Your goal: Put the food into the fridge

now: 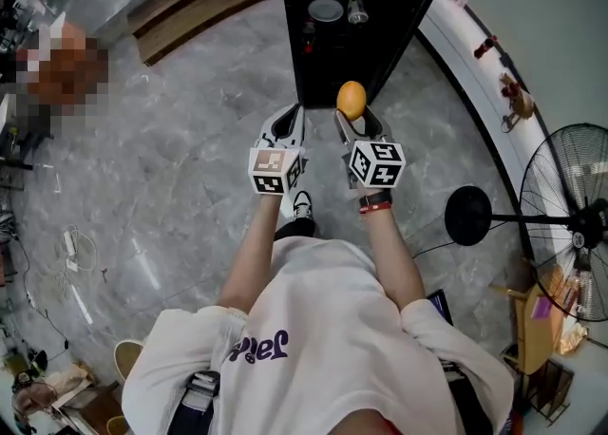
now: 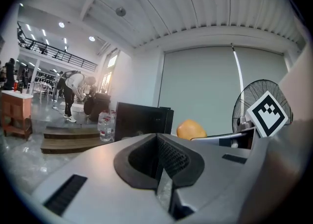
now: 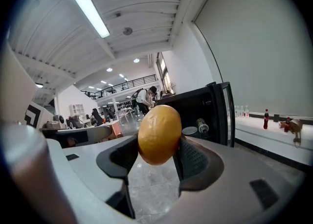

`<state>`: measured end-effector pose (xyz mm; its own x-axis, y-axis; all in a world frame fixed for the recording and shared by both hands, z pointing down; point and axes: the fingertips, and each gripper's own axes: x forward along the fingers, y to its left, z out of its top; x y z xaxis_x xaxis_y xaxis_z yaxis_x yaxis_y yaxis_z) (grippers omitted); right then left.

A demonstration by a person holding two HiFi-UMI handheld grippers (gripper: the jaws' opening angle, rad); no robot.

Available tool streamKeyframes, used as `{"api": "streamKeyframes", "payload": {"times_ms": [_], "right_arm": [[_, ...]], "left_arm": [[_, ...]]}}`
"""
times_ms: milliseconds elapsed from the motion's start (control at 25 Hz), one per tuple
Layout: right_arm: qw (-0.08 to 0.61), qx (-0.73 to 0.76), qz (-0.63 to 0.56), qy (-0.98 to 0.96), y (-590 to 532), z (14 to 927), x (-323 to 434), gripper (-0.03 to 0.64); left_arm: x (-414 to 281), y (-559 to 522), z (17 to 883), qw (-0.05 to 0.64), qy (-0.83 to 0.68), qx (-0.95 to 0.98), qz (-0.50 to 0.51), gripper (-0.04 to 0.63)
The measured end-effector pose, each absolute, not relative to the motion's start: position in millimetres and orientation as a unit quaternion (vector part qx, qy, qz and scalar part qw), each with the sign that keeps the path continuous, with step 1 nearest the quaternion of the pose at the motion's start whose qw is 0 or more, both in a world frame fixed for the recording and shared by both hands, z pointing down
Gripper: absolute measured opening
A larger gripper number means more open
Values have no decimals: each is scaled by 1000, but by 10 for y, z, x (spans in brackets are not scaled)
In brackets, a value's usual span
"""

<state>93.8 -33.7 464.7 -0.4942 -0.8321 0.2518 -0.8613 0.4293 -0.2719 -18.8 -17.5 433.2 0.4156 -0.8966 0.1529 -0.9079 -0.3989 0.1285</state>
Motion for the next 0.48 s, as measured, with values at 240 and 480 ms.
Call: {"api": "streamKeyframes", "payload": {"times_ms": [240,480], "right_arm": [[35,517,181,-836,-807,4641,845,276],[35,525,182,-831,-1320,4711,656,276]], "left_arm": [[-282,-651,4365,94,-523,847,29,18],[-537,-1180,4427,90,-514,853,31,18]]}}
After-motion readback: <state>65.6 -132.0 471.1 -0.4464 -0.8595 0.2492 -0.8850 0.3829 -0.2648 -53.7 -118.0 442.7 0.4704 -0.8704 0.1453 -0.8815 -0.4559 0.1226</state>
